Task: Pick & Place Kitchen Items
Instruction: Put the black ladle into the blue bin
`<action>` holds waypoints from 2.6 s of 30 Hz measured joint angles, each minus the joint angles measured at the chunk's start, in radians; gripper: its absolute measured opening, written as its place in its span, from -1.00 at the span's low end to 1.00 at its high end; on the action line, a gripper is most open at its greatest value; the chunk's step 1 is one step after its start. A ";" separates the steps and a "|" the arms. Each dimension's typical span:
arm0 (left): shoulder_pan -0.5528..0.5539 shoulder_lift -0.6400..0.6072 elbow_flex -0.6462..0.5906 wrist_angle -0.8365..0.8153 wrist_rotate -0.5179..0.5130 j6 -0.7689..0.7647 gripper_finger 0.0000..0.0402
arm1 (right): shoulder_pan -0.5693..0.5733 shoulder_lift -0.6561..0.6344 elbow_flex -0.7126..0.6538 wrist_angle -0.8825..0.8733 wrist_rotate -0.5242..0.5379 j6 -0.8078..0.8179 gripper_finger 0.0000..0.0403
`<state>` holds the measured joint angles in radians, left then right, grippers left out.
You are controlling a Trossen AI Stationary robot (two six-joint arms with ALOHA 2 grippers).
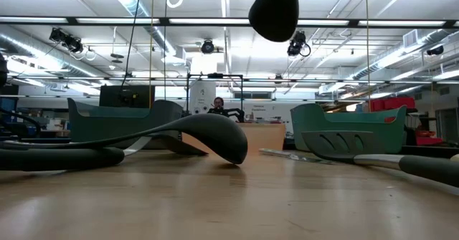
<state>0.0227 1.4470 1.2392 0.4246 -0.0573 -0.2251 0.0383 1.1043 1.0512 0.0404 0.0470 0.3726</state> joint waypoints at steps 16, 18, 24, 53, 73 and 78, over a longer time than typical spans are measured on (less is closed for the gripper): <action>0.013 -0.143 0.001 -0.213 -0.081 0.070 -0.59 | 0.001 -0.053 0.000 -0.019 -0.029 -0.016 -0.17; 0.019 -0.159 0.001 -0.234 -0.086 0.072 -0.59 | 0.001 -0.053 0.000 -0.019 -0.031 -0.028 -0.23; 0.018 -0.173 0.000 -0.262 -0.086 0.072 -0.59 | 0.001 -0.053 0.000 -0.020 -0.030 -0.113 -0.44; 0.123 -0.417 0.000 -0.633 -0.277 0.163 -0.59 | 0.001 -0.053 -0.001 -0.094 -0.011 -0.176 -0.98; 0.335 -0.432 0.001 -0.870 -0.348 0.194 -0.59 | 0.000 -0.053 -0.001 -0.124 -0.009 -0.173 -0.99; 0.379 -0.400 0.001 -0.947 -0.384 0.231 -0.59 | 0.000 -0.053 -0.001 -0.126 0.006 -0.172 -0.99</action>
<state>0.4015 1.0469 1.2400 -0.5224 -0.4411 0.0059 0.0388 1.0512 1.0504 -0.0853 0.0535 0.2005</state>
